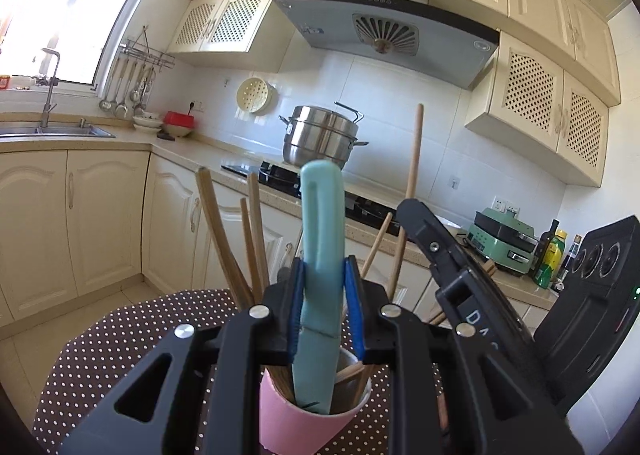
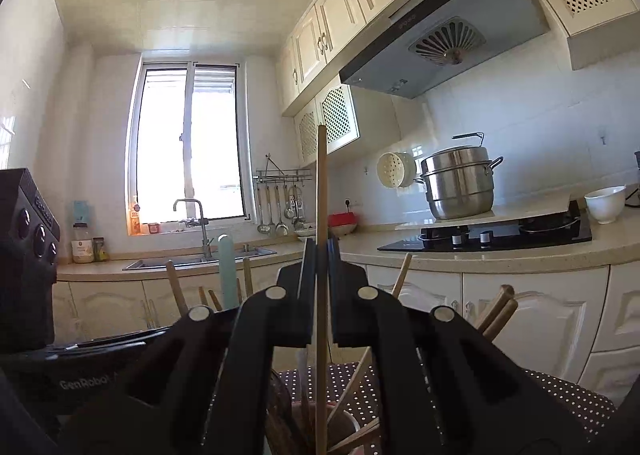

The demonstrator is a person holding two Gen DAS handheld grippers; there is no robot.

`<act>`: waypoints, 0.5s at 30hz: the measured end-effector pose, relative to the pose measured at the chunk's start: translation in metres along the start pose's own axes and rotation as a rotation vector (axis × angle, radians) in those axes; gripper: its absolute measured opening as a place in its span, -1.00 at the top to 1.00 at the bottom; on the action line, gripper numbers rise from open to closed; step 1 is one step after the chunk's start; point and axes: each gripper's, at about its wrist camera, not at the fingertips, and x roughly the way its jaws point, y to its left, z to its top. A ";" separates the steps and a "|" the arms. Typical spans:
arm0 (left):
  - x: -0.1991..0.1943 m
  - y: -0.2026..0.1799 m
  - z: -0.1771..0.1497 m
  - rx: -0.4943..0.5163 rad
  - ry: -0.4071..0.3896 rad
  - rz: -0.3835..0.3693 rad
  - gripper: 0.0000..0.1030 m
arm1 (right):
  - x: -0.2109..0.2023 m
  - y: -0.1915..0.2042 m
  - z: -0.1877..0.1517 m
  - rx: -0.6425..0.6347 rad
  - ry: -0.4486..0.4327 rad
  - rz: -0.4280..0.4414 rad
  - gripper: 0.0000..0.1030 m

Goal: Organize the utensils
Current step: 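Lower the spatula and chopstick into the pink cup and open both tools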

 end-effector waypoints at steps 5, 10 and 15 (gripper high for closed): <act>-0.005 -0.004 -0.006 0.046 -0.003 0.043 0.32 | -0.007 0.002 -0.004 -0.026 0.033 -0.008 0.87; -0.013 -0.008 -0.011 0.084 -0.001 0.068 0.21 | -0.014 0.006 -0.008 -0.042 0.065 -0.017 0.87; -0.021 -0.009 -0.013 0.094 -0.002 0.094 0.07 | -0.022 0.009 -0.013 -0.053 0.096 -0.025 0.87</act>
